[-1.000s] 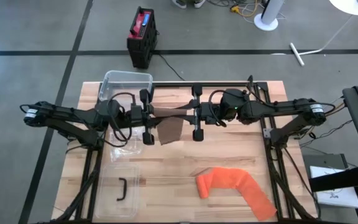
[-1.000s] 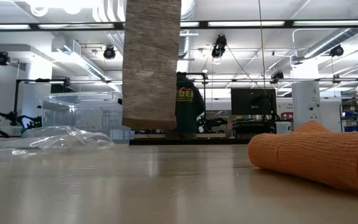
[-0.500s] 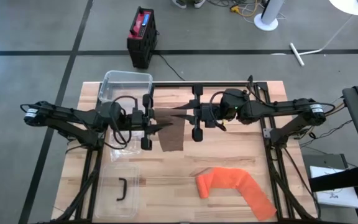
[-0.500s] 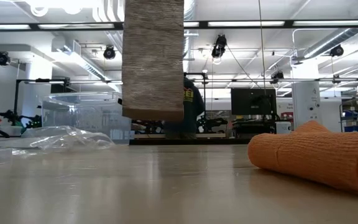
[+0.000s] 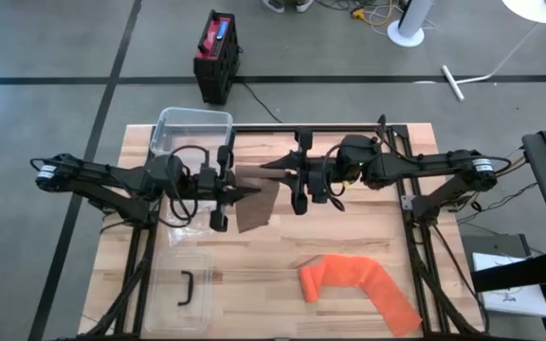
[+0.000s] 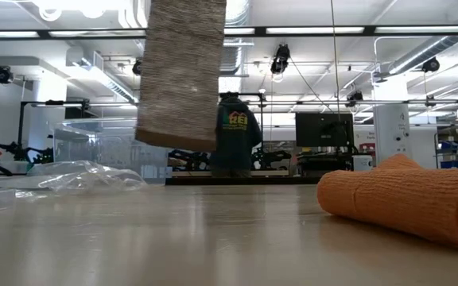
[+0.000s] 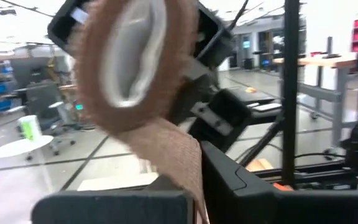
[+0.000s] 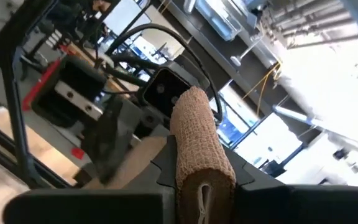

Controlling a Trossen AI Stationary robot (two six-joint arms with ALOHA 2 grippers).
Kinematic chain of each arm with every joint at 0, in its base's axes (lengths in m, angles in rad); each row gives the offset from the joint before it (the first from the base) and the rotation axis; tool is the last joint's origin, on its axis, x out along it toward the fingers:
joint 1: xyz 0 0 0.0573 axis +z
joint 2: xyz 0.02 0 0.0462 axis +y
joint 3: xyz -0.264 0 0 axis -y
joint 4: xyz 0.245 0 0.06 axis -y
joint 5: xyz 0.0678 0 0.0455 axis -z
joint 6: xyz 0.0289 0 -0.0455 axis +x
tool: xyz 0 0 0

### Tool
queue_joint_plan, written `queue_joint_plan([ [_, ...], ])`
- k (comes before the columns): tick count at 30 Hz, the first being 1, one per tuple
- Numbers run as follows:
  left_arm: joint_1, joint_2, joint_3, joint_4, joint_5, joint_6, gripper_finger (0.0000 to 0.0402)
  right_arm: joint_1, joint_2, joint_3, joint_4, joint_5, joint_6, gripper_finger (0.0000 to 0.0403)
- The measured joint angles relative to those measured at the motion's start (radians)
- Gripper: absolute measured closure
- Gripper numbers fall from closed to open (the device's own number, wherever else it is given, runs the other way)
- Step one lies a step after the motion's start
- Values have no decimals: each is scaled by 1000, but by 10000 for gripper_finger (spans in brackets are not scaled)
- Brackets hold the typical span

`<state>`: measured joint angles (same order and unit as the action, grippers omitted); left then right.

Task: Roll bandage
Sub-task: Roll the brown bandage

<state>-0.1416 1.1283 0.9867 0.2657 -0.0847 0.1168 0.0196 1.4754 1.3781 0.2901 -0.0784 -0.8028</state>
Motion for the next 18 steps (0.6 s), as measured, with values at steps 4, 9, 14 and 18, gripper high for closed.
queue_joint_plan([
  [4, -2, -2, 0, 2, 24, -9, 401, 0, 0, 0, 1, 0, -78, 361],
  [9, -2, -2, 0, 7, 24, -22, 401, 0, 5, 0, 8, 59, -186, 361],
  [14, -2, -2, 0, 20, 24, -29, 401, 0, 24, -2, 6, 84, -266, 361],
  [18, -2, -14, 0, 1, 24, -54, 396, 3, 32, -1, 7, 86, -299, 361],
])
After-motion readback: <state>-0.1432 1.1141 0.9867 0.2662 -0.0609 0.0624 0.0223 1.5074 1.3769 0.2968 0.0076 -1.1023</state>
